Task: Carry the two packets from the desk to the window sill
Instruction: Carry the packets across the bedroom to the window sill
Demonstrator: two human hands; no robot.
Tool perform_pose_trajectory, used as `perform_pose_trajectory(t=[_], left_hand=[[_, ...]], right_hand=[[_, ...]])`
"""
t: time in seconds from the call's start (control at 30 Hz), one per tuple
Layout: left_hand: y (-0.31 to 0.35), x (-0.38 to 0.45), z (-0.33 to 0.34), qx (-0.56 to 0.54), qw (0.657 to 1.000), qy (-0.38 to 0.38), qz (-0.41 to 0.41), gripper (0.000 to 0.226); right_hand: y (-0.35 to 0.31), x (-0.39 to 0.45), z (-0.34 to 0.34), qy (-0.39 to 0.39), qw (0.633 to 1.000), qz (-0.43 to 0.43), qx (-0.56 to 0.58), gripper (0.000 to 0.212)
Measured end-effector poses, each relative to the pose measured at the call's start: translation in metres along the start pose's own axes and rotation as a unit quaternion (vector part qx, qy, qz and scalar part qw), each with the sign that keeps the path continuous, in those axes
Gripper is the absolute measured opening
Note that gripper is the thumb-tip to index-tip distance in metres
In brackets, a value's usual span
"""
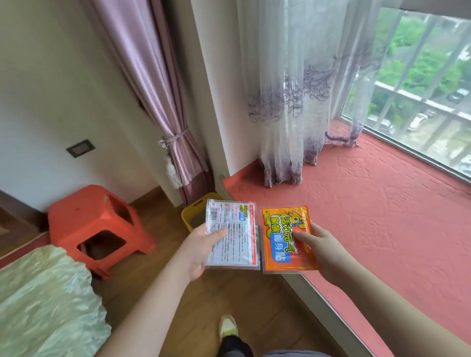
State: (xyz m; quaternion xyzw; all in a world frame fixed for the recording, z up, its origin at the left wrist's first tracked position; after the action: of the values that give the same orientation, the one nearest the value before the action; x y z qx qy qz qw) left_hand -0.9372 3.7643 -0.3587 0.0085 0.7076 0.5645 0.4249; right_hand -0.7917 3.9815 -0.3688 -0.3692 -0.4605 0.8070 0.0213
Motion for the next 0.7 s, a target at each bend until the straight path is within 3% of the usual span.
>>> perform_pose_trajectory(t=[0.4, 0.7], left_hand=[[0.076, 0.132, -0.023, 0.040, 0.990, -0.132, -0.036, 0.031], [0.101, 0.193, 0.036, 0.110, 0.972, -0.204, -0.050, 0.029]], right_hand=[[-0.018, 0.074, 0.033, 0.127, 0.987, -0.036, 0.096, 0.015], [-0.012, 0.074, -0.033, 0.278, 0.941, -0.073, 0.178, 0.019]])
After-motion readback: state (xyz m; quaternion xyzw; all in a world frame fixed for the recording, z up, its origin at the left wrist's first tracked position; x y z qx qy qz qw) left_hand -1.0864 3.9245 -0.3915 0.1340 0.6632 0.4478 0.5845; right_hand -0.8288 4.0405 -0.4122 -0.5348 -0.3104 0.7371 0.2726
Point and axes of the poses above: each hand's wrist, its own x-axis towards the middle knuckle, its own z-axis out of the palm, y = z × x, the point moved 6 cm from there along x, towards the middle knuckle, and after that the axes turned 7 degrees about x, right-handed, at the moved point
